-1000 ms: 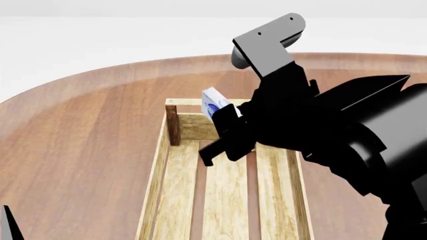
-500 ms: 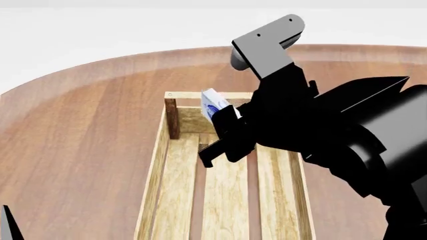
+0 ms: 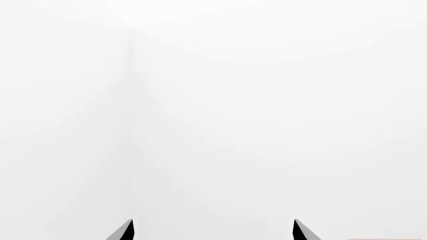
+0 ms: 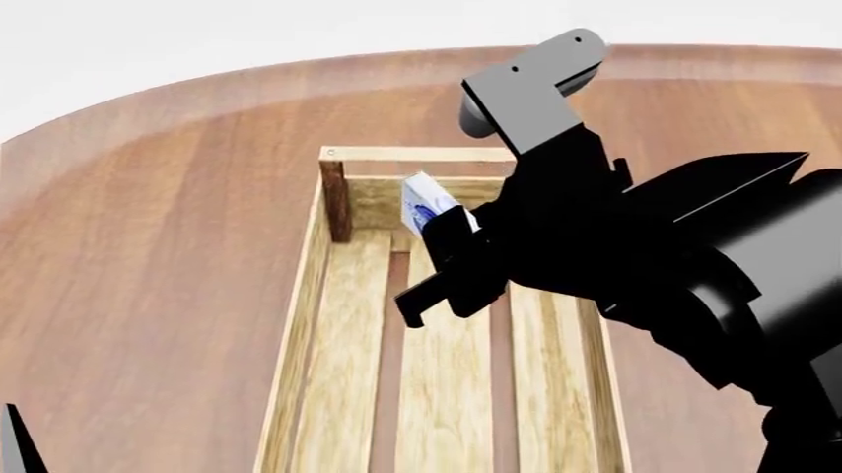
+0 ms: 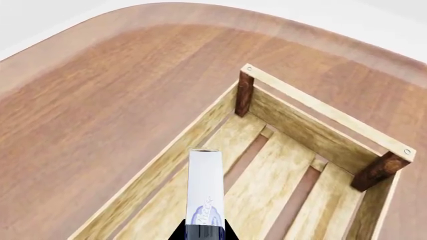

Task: Pick up the cream cheese and put it in the tray.

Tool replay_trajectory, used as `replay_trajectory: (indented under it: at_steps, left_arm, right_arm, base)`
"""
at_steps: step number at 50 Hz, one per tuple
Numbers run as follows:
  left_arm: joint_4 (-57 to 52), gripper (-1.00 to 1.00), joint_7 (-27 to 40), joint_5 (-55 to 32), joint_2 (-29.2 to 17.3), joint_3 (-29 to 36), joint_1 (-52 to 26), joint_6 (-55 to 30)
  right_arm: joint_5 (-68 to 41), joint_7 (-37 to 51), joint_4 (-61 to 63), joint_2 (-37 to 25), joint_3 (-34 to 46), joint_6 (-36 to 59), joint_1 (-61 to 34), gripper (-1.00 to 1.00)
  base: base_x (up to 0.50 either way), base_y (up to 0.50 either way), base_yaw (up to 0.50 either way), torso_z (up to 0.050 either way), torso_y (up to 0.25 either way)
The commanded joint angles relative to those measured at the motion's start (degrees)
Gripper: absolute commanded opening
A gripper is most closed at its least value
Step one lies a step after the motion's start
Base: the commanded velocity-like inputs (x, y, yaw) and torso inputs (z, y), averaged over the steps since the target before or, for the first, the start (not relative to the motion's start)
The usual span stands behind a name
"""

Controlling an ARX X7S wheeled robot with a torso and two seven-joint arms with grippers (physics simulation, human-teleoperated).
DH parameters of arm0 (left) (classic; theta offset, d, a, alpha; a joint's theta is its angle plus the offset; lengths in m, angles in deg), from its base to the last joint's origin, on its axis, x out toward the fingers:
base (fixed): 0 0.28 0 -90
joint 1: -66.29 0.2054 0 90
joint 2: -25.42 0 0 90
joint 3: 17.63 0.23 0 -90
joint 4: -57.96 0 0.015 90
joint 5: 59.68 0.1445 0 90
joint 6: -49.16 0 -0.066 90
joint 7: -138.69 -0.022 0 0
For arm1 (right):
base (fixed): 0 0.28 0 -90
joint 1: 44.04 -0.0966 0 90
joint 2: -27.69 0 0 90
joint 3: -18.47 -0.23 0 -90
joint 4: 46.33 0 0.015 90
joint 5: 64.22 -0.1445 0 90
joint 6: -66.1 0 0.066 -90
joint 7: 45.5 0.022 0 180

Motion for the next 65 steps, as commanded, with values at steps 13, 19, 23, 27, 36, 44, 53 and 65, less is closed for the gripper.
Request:
replay_trajectory:
  at_steps: [13, 19, 23, 27, 36, 44, 53, 65]
  left_arm:
    - [-0.02, 1.0, 0.42, -0.23, -0.22, 0.03, 0.03, 0.04]
    - [-0.12, 1.0, 0.51, -0.25, -0.25, 0.04, -0.02, -0.11]
    - [-0.03, 1.0, 0.47, -0.36, -0.33, 0.07, -0.07, -0.05]
    - [-0.03, 1.0, 0.57, -0.42, -0.41, 0.02, -0.02, 0.02]
    - [0.07, 1.0, 0.73, -0.32, -0.45, 0.09, -0.06, 0.18]
    - [0.19, 1.0, 0.85, -0.35, -0.5, 0.12, -0.14, 0.17]
    - [0.07, 1.0, 0.96, -0.12, -0.51, 0.27, -0.16, -0.04]
    - [-0.17, 1.0, 1.26, -0.05, -0.61, 0.24, 0.0, -0.11]
  right_arm:
    - [0.14, 0.31, 0.07, -0.15, 0.34, -0.25, -0.69, -1.0]
    - [0.04, 0.39, 0.18, -0.13, 0.51, -0.26, -0.7, -1.0]
    - [-0.06, 0.45, 0.2, 0.1, 0.65, -0.17, -0.9, -1.0]
    - [0.05, 0.36, 0.09, 0.21, 0.96, -0.32, -1.03, -1.0]
    - [0.07, 0.42, 0.02, 0.06, 1.23, -0.57, -0.93, -1.0]
    - [0.18, 0.36, -0.05, 0.02, 1.74, -0.64, -1.09, -1.0]
    - [0.15, 0.59, -0.16, -0.06, 1.86, -0.78, -1.05, -1.0]
    - [0.11, 0.69, -0.34, -0.12, 2.21, -0.93, -1.01, -1.0]
  base:
    - [0.0, 0.0, 0.0, 0.0, -0.079]
    - [0.0, 0.0, 0.0, 0.0, -0.078]
    - [0.0, 0.0, 0.0, 0.0, -0.078]
    - [0.0, 0.0, 0.0, 0.0, -0.079]
    - [0.0, 0.0, 0.0, 0.0, -0.079]
    - [0.0, 0.0, 0.0, 0.0, -0.078]
    - [0.0, 0.0, 0.0, 0.0, -0.079]
    - [0.0, 0.0, 0.0, 0.0, -0.078]
